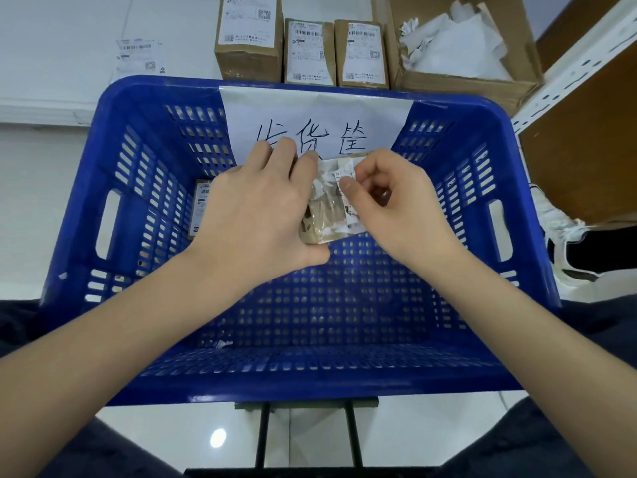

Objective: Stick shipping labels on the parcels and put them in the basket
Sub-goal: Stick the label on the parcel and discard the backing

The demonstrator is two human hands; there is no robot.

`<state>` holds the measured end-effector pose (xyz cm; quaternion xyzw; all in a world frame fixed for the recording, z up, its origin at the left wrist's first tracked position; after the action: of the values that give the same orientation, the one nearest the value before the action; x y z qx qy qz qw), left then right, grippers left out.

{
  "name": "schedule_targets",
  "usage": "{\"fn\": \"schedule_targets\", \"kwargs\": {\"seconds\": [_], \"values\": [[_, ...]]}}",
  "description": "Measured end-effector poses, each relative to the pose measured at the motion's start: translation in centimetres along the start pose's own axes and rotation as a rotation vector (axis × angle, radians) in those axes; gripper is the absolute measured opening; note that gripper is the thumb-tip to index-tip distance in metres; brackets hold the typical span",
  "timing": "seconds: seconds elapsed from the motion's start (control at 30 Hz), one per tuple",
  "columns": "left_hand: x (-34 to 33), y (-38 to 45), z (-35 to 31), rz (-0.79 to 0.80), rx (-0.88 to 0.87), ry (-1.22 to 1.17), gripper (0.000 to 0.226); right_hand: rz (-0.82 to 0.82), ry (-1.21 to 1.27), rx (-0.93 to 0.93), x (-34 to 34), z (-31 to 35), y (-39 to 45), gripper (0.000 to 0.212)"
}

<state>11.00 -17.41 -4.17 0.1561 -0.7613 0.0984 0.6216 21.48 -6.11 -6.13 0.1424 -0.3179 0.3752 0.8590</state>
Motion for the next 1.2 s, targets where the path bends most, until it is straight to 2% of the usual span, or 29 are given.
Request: {"fn": "schedule_targets", "kwargs": {"seconds": [0.27, 0.63, 0.77, 0.93, 1.2], "values": [[0.3, 0.4, 0.4, -0.031, 0.088, -0.021, 0.091, -0.132, 0.036, 0.001, 0.6, 0.3, 0.2, 0.022], [0.6, 0.6, 0.1, 0.011, 0.158, 0.043, 0.093, -0.232, -0.067, -0.038, 0.6, 0.9, -0.3, 0.018], [0.6, 0.7, 0.3, 0.021, 0.196, 0.051, 0.097, -0.242, 0.013, -0.135, 0.5, 1.0, -0.7, 0.023], [0.8, 0.7, 0.3, 0.011, 0.203, 0.051, 0.095, -0.23, 0.2, -0.274, 0.2, 1.2, -1.3, 0.016], [1.1, 0.7, 0.4, -0.016, 0.209, 0.045, 0.095, -0.25, 0.275, -0.292, 0.4, 1.7, -1.7, 0.013]]}}
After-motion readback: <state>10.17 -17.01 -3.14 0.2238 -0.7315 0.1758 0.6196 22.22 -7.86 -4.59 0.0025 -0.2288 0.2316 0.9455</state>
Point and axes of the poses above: each hand's wrist, its own y-axis towards the middle knuckle, its own x-axis out of the back of the hand, z = x × y, the point moved 2 cm from there along y, towards the middle knuckle, and after that the axes turned 10 degrees about -y, right-handed, at the moved point
